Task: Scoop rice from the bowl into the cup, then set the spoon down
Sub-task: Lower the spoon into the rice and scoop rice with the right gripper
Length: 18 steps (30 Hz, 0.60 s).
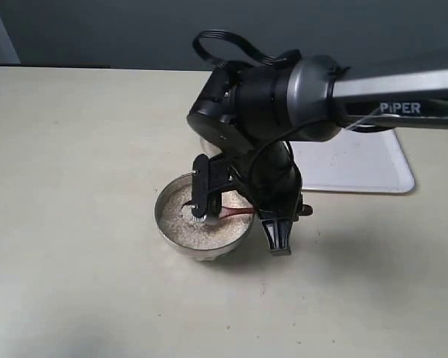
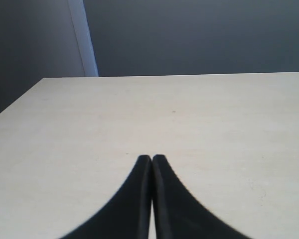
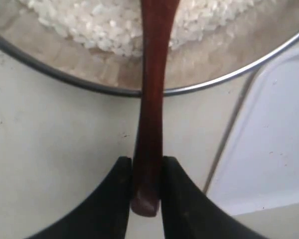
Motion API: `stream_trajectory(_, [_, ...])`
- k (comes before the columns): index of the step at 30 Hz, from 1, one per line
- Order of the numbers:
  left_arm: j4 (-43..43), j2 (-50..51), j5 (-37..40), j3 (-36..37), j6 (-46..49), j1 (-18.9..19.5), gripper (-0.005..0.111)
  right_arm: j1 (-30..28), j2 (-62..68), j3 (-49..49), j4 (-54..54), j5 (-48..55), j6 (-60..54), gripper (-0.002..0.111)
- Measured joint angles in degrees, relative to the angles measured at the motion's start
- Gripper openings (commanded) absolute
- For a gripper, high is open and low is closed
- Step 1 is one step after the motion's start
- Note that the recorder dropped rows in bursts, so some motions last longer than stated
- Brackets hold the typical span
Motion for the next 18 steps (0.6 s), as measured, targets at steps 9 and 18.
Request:
stream_trajectory(9, [0.0,0.0,0.0,0.0,0.0,0.0,0.001,-0.62,0.0,0.0,1.83,0.0,0.0,0.0])
stream_trajectory(18, [0.0,0.0,0.0,0.0,0.0,0.0,0.001,-4.19,0.0,0.0,8.12,0.0,-0.11,0.0])
